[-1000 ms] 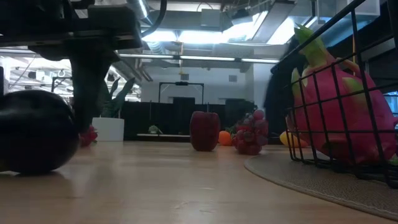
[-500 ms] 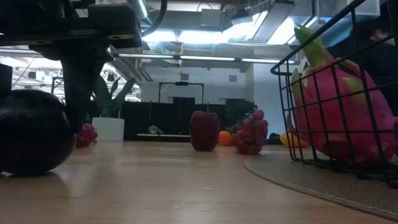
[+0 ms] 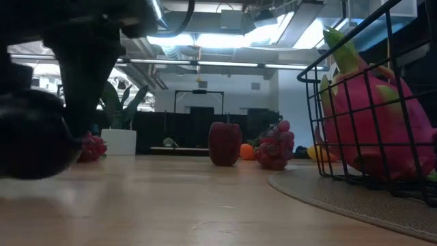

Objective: Build produce basket
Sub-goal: Put the black mangosteen into the black wire basket

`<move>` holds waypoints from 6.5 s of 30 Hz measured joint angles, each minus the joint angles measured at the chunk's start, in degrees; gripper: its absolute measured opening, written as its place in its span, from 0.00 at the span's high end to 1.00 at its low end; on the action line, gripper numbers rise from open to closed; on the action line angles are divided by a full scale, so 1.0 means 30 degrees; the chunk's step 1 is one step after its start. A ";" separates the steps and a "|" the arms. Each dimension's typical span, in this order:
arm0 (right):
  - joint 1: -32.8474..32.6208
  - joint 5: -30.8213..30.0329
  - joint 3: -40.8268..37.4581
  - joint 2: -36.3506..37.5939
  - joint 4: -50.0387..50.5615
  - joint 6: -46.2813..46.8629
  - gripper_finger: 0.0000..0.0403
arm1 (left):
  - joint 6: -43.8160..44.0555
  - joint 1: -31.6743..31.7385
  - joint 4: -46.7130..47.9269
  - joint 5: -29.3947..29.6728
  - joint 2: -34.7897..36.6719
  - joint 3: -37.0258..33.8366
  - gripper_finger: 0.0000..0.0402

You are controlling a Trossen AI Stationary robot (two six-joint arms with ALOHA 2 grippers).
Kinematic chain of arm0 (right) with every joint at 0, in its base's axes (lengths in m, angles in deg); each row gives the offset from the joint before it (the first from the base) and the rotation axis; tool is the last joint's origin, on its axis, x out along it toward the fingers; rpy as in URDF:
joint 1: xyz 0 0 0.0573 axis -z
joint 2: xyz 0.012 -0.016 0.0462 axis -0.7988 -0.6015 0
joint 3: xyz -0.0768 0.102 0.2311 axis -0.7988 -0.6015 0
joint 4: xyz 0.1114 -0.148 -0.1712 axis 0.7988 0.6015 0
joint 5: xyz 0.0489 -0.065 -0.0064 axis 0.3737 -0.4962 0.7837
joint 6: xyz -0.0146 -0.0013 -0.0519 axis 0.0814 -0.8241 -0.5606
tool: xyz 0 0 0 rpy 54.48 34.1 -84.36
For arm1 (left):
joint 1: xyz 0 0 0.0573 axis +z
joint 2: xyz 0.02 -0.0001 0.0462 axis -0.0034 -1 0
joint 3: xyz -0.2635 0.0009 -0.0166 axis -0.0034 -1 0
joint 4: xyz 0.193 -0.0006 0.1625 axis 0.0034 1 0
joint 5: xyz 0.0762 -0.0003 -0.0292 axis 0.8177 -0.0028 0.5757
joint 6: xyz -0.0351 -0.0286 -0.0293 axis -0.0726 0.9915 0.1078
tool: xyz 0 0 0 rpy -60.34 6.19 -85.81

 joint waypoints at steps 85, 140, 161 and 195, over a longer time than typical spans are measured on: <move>-0.2956 -0.8834 0.0015 0.5858 0.5796 1.2503 1.00 | -3.0986 0.6126 -1.1084 -0.3887 -0.5393 1.1489 0.41; -0.2956 -0.5961 -0.0006 0.5596 0.5668 0.9516 1.00 | -2.9622 0.6113 -1.0981 -0.3873 -0.7313 1.1468 0.40; -0.2948 -0.5967 -0.0007 0.5552 0.5661 0.9488 1.00 | -2.9617 0.6127 -1.0879 -0.3869 -0.7298 1.1468 0.39; -0.2948 -0.5974 -0.0007 0.5552 0.5654 0.9458 1.00 | -3.6318 0.6229 -0.6927 -0.2199 -0.7065 1.6352 0.26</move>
